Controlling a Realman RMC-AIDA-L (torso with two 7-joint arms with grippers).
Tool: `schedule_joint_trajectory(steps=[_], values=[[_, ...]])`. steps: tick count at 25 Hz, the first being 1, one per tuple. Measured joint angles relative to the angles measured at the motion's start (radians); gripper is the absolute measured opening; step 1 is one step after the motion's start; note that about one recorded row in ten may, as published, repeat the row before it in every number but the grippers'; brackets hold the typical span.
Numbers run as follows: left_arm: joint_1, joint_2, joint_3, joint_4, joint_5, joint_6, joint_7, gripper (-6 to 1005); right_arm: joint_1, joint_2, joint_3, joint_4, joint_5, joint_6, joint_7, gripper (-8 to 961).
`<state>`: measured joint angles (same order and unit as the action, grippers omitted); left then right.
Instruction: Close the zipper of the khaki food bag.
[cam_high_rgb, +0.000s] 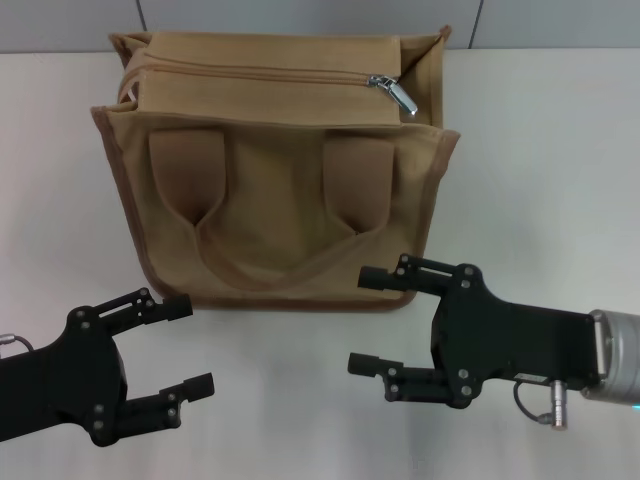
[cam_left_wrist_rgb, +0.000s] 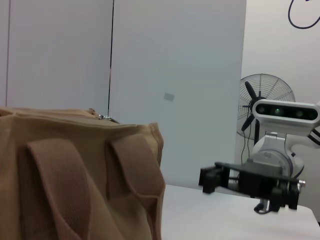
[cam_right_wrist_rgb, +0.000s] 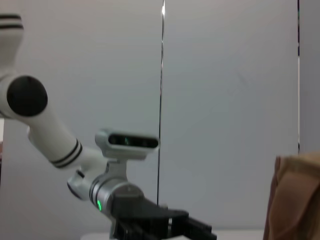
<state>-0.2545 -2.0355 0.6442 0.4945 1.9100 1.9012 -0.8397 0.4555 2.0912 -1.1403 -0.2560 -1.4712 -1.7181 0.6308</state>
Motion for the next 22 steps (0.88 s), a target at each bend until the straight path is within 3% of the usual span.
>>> schedule_joint_trajectory(steps=[5, 22], values=[[0.002, -0.006, -0.001, 0.0, 0.001, -0.008, 0.004, 785, 0.006, 0.001, -0.03, 0.015, 0.003, 0.05, -0.001, 740], [0.008, -0.02, 0.008, -0.01, 0.038, -0.036, 0.008, 784, 0.006, 0.001, -0.017, 0.091, 0.039, 0.04, -0.09, 740]])
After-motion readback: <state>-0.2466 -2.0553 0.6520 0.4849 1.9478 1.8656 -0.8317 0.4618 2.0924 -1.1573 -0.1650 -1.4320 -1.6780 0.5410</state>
